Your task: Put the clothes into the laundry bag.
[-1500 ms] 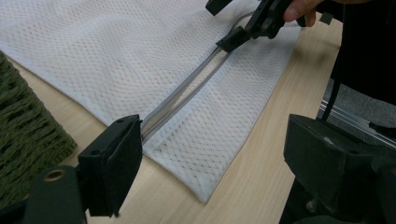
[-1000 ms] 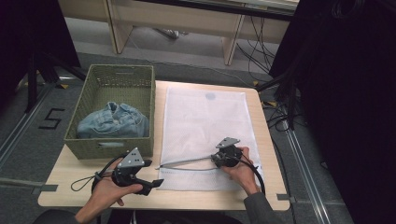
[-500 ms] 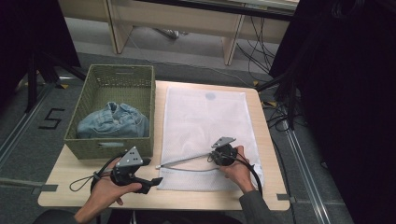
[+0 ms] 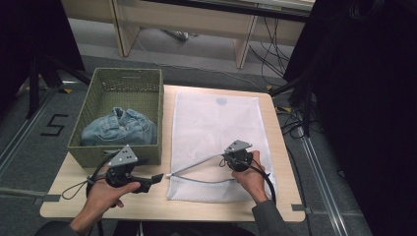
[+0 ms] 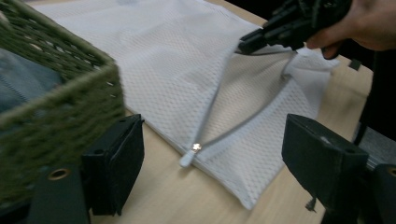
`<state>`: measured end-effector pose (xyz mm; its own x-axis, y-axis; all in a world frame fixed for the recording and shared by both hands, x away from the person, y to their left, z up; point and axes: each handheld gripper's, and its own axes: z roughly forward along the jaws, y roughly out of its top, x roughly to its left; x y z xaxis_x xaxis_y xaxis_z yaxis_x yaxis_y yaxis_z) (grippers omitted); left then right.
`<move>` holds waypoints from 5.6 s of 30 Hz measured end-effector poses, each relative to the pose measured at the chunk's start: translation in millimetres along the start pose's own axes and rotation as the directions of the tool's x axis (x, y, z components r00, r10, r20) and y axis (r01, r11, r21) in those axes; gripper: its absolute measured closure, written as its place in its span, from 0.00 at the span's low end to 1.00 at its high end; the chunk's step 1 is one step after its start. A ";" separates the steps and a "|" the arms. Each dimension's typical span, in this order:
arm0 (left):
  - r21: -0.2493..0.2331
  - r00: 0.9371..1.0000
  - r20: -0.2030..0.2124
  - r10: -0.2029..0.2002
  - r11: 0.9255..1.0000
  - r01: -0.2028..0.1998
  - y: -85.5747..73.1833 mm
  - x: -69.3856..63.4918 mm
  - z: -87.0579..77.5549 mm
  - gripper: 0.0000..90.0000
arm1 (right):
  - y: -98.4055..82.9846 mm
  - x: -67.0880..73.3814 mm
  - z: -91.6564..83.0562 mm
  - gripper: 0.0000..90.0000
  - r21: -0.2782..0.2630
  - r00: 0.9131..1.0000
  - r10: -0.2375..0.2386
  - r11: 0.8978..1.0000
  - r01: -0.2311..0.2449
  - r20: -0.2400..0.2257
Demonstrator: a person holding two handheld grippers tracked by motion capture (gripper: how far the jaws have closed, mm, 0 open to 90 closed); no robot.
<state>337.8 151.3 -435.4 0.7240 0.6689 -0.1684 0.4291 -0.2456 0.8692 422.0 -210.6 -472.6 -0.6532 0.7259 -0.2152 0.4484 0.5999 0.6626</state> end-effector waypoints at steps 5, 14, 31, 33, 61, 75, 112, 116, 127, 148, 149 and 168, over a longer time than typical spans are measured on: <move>-0.040 0.993 -0.119 0.010 0.999 -0.015 18.4 23.1 -23.7 0.23 | 3.8 -3.9 -6.8 0.99 -0.030 1.000 0.016 0.999 -0.016 0.010; 0.051 0.961 -0.265 0.081 0.996 -0.070 60.7 75.8 -39.2 0.19 | 13.7 -6.8 -17.6 0.99 -0.080 1.000 0.017 0.997 -0.017 0.009; 0.311 0.977 -0.164 0.136 0.947 -0.079 88.8 136.8 32.6 0.16 | 21.7 -11.4 -27.0 0.99 -0.109 0.999 0.035 0.993 -0.034 0.005; 0.327 0.978 -0.157 0.138 0.942 -0.080 87.9 138.2 39.6 0.17 | 22.0 -10.4 -26.2 0.99 -0.106 0.999 0.033 0.994 -0.032 0.009; 0.473 0.965 -0.260 -0.028 0.868 0.153 78.0 184.7 62.7 0.22 | 16.0 -12.7 -20.3 0.99 -0.089 1.000 0.027 0.996 -0.028 -0.003; 0.663 0.977 -0.160 0.140 0.748 0.001 33.6 187.1 86.2 0.30 | 16.3 -9.1 -16.7 0.98 -0.081 1.000 0.025 0.996 -0.025 -0.005; 0.046 0.965 -0.151 -0.212 0.974 0.221 98.4 182.4 -0.7 0.72 | 19.3 -10.1 -21.4 0.99 -0.100 0.999 0.045 0.994 -0.046 -0.011; -0.001 0.967 -0.118 -0.225 0.974 0.227 109.1 175.3 -14.7 0.72 | 19.4 -9.5 -22.4 0.99 -0.099 0.999 0.052 0.994 -0.053 -0.013; -0.073 0.973 -0.062 -0.220 0.974 0.216 142.1 151.4 -57.4 0.72 | 19.9 -11.7 -21.6 0.99 -0.123 0.999 0.034 0.992 -0.034 -0.002; -0.111 0.968 0.238 -0.083 0.988 0.112 182.8 43.8 -95.3 0.72 | 22.0 -11.1 -23.4 0.99 -0.132 0.999 0.035 0.991 -0.034 0.007; -0.112 0.965 0.250 -0.081 0.987 0.112 181.8 38.1 -94.2 0.72 | 21.9 -11.4 -23.9 0.99 -0.127 1.000 0.030 0.992 -0.029 0.004; 0.028 0.876 0.480 -0.042 0.999 0.033 129.5 -54.5 -25.4 0.71 | 24.0 -15.4 -28.5 1.00 -0.149 0.998 0.053 0.987 -0.056 -0.022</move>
<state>340.2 100.9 -301.9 0.8754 0.2602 -0.4074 0.4677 -0.2426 0.8500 425.5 -216.9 -432.9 -0.6421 0.7489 -0.1638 0.3884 0.5020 0.7728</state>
